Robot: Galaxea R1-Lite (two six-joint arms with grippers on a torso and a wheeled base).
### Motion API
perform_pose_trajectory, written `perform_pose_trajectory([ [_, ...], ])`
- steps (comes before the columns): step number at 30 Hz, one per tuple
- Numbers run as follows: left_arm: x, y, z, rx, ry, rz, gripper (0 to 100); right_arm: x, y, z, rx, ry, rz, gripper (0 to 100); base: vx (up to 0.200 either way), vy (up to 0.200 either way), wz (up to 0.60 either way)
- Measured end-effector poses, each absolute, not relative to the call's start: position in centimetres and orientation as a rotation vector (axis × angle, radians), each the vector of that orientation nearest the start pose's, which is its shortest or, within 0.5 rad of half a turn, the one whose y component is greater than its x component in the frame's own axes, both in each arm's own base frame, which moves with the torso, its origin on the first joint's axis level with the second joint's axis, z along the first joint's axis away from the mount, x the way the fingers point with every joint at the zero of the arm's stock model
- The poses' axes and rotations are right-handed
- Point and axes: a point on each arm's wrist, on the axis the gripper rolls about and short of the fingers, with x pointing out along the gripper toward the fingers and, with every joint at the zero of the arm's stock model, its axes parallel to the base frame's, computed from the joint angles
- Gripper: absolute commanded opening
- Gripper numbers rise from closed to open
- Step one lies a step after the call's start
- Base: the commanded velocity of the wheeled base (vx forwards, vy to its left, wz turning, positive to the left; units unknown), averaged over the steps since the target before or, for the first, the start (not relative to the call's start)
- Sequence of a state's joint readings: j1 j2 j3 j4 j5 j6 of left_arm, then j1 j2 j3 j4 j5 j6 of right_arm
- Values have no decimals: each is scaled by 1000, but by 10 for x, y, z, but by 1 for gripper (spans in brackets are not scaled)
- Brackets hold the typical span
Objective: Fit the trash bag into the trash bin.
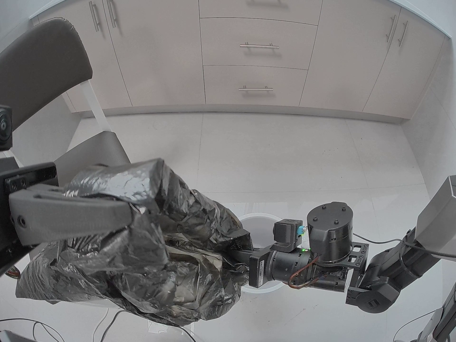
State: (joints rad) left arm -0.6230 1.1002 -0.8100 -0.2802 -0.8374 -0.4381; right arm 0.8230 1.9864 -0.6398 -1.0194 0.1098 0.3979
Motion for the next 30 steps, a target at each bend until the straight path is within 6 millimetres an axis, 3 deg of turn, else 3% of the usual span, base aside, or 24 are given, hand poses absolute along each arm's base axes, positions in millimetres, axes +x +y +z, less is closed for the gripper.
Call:
perform_pose_trajectory([
  [10,111,-100,282,-361,347,-1398,0,212,226,99,249,477,813,0,0,0,0],
  [19,123,-103,272,-367,330,-1140,0,206,192,120,268,408,712,0,0,0,0],
  [24,132,-115,266,-358,339,-1010,0,199,176,130,277,366,659,0,0,0,0],
  [30,143,-142,262,-334,317,-869,0,189,163,141,285,310,591,0,0,0,0],
])
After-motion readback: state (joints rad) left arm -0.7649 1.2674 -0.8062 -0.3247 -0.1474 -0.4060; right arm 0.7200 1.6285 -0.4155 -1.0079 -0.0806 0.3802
